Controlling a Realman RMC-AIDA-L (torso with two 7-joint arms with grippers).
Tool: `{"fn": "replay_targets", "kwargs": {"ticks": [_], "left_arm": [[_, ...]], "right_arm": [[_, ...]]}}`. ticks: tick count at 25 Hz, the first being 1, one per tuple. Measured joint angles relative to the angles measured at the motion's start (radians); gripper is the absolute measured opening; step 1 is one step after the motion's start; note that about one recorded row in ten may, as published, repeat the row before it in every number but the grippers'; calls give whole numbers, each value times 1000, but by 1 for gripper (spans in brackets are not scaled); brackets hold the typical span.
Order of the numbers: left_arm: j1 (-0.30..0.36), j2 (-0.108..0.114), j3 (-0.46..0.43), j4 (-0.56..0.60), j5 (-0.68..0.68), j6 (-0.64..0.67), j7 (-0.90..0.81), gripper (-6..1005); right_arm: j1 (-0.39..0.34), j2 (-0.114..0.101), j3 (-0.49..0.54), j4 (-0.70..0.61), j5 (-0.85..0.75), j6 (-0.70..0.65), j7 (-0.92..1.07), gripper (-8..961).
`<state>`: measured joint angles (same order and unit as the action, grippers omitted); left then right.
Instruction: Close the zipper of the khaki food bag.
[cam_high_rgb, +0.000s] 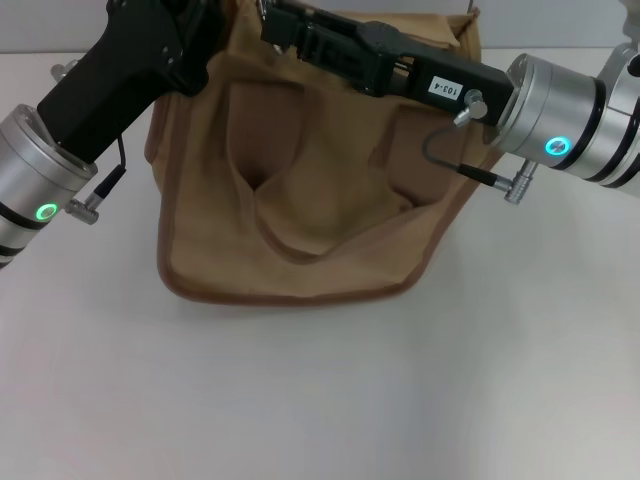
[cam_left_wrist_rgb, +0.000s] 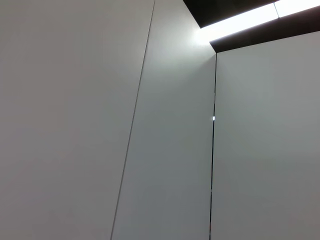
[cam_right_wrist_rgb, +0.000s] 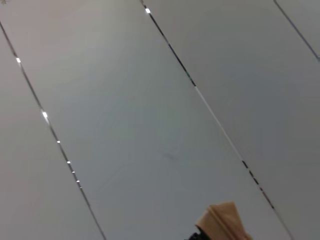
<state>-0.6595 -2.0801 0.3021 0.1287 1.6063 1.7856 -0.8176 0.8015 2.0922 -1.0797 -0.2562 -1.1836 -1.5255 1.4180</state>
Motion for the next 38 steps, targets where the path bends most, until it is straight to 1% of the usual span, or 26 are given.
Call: {"fn": "replay_targets", "kwargs": {"ticks": [3, 7, 12, 18, 22, 33, 38], "left_arm": [[1, 0, 0, 0, 0, 2, 0, 24], [3, 0, 0, 0, 0, 2, 0, 24], [6, 0, 0, 0, -1, 2, 0, 24], [6, 0, 0, -1, -2, 5, 0, 24], [2, 0, 0, -3, -2, 10, 0, 25], [1, 0, 0, -9, -3, 7, 0, 25], [6, 0, 0, -9, -4, 6, 0, 25]], "right_arm": [[-1, 0, -2, 0, 0, 5, 9, 376], [10, 0, -28, -1, -1, -32, 9, 375], [12, 0, -31, -2, -1, 37, 42, 362], [11, 0, -32, -2, -1, 51, 66, 346], [8, 0, -33, -4, -1, 24, 71, 335], [-4, 0, -39, -24, -5, 18, 39, 306], [-11, 0, -35, -24, -4, 7, 36, 118]]}}
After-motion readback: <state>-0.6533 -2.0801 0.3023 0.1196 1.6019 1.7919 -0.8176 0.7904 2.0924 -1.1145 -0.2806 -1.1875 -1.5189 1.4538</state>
